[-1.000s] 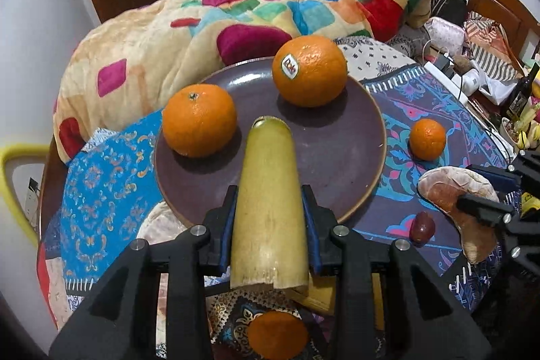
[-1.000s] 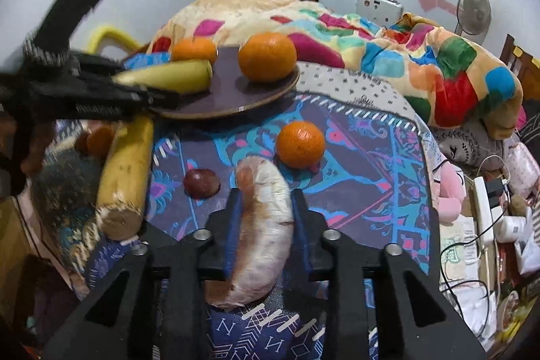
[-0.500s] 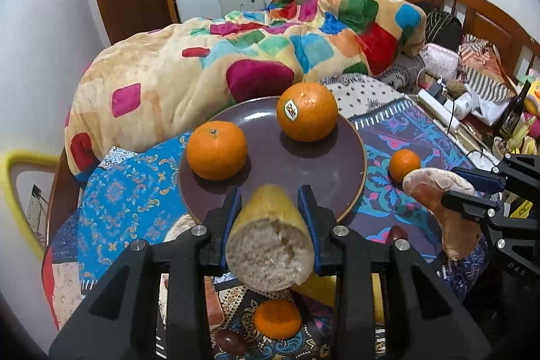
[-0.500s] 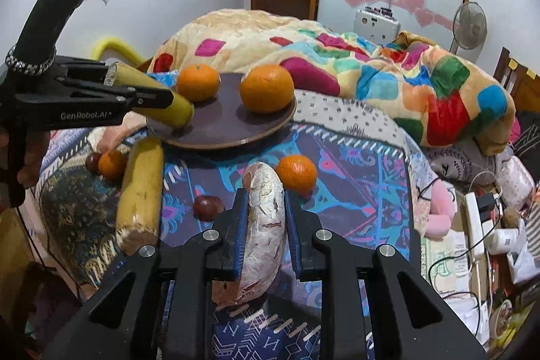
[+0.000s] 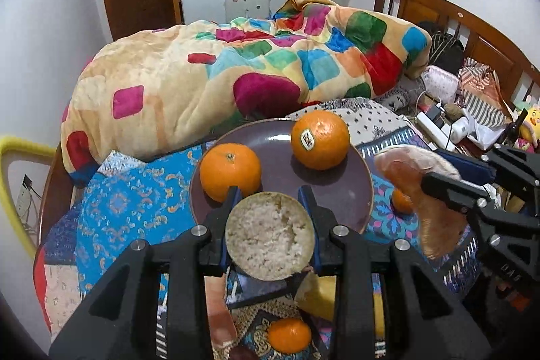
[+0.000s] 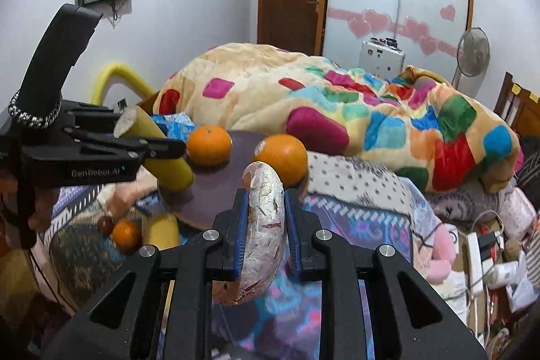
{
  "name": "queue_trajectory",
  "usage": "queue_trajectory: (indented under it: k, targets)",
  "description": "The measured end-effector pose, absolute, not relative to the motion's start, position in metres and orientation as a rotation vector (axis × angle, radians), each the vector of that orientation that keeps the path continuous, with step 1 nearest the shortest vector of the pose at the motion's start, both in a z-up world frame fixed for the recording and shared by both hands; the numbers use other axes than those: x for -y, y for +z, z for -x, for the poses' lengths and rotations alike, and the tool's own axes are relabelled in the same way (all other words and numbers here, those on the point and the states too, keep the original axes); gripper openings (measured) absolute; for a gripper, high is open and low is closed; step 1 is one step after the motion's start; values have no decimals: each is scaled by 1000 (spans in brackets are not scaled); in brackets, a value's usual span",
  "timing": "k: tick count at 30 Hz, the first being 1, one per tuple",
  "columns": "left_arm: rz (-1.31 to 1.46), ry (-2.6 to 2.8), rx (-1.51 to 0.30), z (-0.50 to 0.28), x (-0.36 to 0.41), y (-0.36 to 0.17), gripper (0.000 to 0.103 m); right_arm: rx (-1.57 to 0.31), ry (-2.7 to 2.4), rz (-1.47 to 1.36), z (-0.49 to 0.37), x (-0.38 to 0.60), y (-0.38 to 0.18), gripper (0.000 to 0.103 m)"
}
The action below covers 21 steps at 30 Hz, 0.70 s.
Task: Organize fruits
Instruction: 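Lower the corn cob onto the plate with the left gripper while the right gripper carries the pomelo there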
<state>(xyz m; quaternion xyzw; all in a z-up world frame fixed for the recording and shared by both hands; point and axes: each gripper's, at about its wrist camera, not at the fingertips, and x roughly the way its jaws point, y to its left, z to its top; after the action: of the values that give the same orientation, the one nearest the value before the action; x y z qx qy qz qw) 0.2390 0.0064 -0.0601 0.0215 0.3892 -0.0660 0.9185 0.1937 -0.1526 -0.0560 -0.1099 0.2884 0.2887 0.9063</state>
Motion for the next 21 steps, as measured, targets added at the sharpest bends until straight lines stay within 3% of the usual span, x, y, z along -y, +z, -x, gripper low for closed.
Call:
queue_trajectory:
  k: [21]
  targets:
    - [6,-204,-894,-308,-12,-71,34,-563,628,293,-246,104,-72,20]
